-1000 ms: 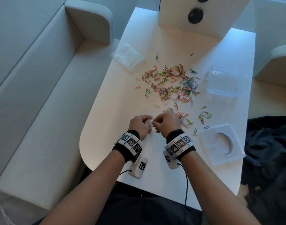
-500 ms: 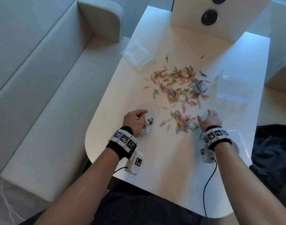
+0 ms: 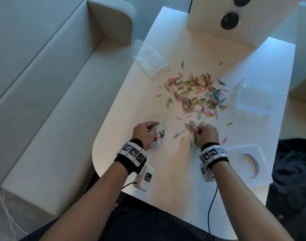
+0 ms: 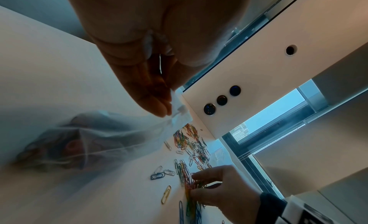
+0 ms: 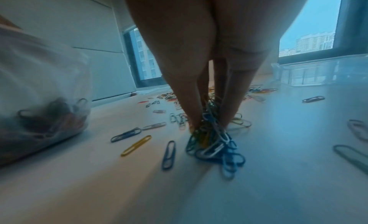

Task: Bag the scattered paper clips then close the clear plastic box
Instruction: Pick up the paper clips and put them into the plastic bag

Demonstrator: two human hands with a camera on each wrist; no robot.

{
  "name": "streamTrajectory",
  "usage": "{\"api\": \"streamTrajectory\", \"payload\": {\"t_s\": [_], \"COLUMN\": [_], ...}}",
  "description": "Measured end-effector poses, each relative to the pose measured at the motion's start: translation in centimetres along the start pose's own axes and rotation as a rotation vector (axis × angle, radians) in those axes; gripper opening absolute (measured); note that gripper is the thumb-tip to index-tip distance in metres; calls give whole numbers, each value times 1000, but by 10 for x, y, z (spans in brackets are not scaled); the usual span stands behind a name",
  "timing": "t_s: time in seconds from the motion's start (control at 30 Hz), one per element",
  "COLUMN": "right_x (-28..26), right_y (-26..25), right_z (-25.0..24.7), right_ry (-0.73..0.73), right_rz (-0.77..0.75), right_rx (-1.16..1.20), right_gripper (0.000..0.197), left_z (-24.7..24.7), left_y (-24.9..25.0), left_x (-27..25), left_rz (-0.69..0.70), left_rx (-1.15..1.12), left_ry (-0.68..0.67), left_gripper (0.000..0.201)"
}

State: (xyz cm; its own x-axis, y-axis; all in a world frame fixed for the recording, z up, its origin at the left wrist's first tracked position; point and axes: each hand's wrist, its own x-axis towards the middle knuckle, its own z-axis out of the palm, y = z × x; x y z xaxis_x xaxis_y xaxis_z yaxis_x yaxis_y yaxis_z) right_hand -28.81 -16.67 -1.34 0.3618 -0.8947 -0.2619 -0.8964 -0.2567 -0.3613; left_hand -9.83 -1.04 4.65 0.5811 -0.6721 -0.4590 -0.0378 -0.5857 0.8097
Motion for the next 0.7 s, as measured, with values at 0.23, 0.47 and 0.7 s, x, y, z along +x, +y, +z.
{"api": "streamTrajectory", "payload": {"t_s": [0.23,0.47,0.7], "right_x": [3,-35,-51], "right_y": [34,-5,-64], "right_z": [-30,-52,-22], "right_ry": [72,-130,-264], "right_rz": [239,321,319], "right_rx": [443,1499,1388], "right_gripper": [14,17,14], "left_z": [6,23,36], "left_y": [5,11,13], "left_x": [1,-1,-3], "left_rz": [9,15,40], "left_rx": [5,-1,-5], "left_ry": [-12,-44,-62], "left_gripper": [26,25,25]}}
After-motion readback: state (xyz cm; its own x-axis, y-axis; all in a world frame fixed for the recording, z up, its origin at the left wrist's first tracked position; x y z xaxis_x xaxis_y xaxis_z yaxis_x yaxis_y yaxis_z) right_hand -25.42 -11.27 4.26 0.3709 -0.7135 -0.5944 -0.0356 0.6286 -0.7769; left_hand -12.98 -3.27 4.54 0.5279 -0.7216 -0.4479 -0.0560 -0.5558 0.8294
